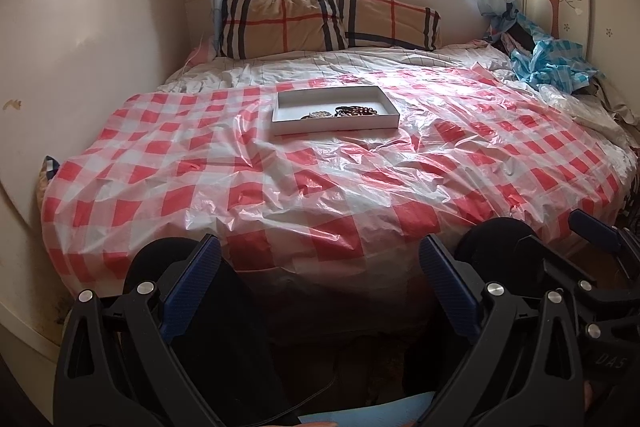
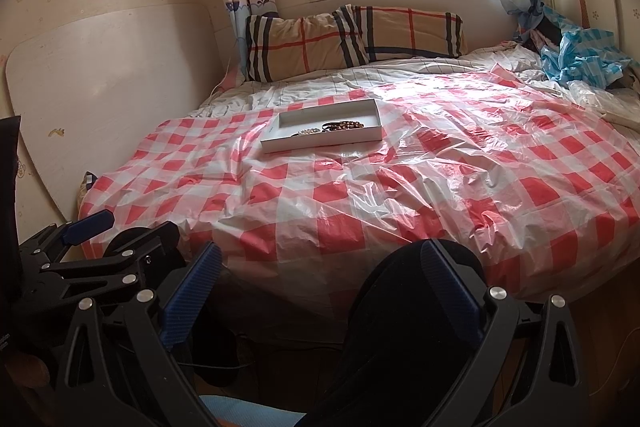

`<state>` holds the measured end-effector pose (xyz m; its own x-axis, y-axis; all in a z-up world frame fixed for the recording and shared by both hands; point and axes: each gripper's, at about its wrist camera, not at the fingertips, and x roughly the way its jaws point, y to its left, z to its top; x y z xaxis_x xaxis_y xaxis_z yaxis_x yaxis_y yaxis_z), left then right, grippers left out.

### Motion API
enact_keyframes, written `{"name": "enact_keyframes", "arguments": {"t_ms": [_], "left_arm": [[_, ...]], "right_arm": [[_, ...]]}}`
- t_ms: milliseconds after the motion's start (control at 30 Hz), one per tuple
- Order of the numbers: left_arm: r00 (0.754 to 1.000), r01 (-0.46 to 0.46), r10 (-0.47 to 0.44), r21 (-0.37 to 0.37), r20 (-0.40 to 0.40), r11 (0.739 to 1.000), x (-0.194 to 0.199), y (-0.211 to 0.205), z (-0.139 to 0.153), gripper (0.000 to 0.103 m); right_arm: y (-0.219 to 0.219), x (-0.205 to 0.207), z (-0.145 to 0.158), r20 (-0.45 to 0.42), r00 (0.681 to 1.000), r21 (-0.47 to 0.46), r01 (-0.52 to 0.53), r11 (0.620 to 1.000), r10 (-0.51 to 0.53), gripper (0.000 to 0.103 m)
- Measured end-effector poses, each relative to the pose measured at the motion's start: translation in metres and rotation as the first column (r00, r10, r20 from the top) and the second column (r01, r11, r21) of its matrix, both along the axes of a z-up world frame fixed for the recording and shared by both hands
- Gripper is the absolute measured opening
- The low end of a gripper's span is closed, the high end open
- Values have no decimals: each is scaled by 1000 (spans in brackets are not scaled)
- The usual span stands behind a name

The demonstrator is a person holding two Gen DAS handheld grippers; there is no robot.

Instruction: Organize jewelry

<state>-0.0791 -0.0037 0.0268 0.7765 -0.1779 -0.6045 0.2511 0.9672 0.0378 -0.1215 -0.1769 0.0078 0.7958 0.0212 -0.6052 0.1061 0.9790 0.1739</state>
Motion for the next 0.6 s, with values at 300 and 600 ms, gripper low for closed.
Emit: {"name": "enact_keyframes", "arguments": {"t_ms": [300, 600], "left_arm": [[1000, 16, -16, -4, -9, 1000, 0, -3, -4, 95], [1000, 17, -17, -6, -15, 1000, 0, -3, -5, 95]], "right_arm": [[0, 0, 0, 1, 1000, 0, 1, 1000, -1, 96], [0, 0, -1, 0, 1000, 0, 0, 1000, 0, 96]]}}
